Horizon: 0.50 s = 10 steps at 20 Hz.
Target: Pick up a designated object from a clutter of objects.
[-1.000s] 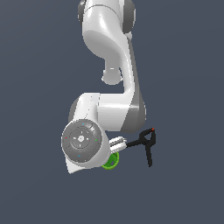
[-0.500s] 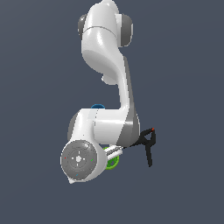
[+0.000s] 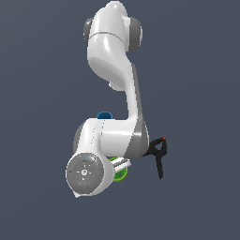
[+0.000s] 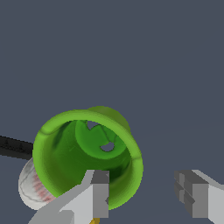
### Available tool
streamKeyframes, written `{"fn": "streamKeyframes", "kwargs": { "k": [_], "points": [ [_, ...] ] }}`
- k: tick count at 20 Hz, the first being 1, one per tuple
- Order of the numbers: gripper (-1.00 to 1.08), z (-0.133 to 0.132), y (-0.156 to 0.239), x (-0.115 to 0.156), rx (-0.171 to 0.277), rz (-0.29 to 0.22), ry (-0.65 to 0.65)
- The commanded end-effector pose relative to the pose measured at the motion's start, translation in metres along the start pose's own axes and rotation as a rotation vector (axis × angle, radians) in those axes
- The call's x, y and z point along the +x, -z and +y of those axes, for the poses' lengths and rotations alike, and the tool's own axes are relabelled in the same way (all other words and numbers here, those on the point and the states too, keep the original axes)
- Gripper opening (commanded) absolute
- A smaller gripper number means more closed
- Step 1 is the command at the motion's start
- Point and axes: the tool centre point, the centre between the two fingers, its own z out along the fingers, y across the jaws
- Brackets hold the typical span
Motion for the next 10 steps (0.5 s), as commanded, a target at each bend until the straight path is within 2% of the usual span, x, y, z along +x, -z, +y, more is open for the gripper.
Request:
{"fn": "streamKeyframes", "kwargs": {
  "k": [1,9,10],
  "points": [
    [0.28,0.0,-0.007,0.0,0.0,-0.001,0.0],
    [0.28,0.0,-0.026,0.0,0.0,-0.001,0.002],
    [-1.0,0.0,-0.026,0.0,0.0,-0.001,0.002]
  ]
}}
